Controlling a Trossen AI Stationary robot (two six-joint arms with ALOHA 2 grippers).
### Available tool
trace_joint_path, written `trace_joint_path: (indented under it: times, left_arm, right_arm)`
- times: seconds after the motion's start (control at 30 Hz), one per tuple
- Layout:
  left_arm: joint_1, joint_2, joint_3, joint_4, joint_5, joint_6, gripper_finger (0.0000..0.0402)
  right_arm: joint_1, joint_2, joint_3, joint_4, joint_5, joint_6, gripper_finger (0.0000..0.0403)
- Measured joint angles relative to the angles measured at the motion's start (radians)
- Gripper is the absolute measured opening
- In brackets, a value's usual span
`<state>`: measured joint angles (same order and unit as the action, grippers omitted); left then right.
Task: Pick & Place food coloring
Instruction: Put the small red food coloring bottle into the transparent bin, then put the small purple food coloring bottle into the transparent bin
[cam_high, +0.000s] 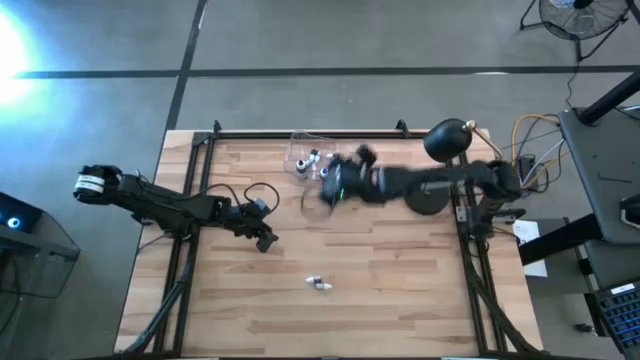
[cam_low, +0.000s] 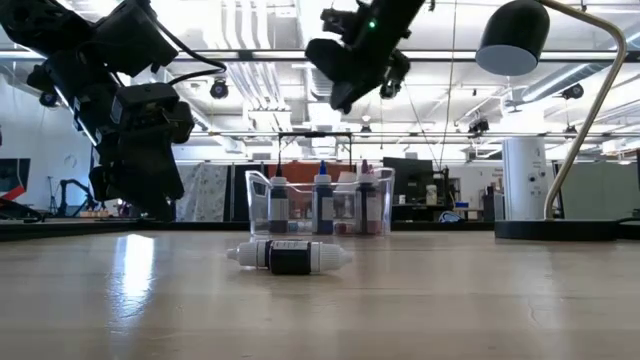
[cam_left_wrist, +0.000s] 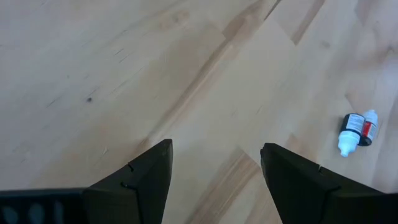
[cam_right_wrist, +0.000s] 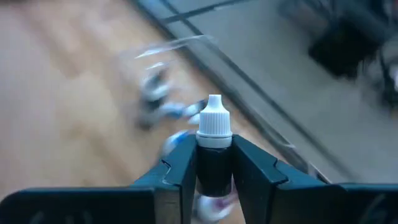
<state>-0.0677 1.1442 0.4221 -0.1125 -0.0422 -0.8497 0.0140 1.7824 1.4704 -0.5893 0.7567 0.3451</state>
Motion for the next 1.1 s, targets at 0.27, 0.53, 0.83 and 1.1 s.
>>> trace_joint_path:
  times: [0.27,0.53,0.83,1.1]
  left_arm:
    - [0.0,0.0,0.0,0.009,0.0,0.003,0.0218]
    - [0.0,0.0,0.0,0.043,-0.002,-0.009,0.0218]
    - [0.0,0.001,0.0,0.085,-0.009,0.136,0.0218]
    - [-0.004,0.042,0.002,0.166,-0.009,0.367,0.0218]
  right_arm:
    - [-0.306,-0.061,0.0,0.09,-0.484,0.079,0.0085]
    - [-0.338,-0.036,-0.002,0.046,-0.491,0.066,0.0169]
    - [-0.198,-0.096,0.0,-0.001,-0.621,-0.143,0.0228]
    - [0.014,-0.108,-0.002,-0.258,-0.6,0.007,0.0225]
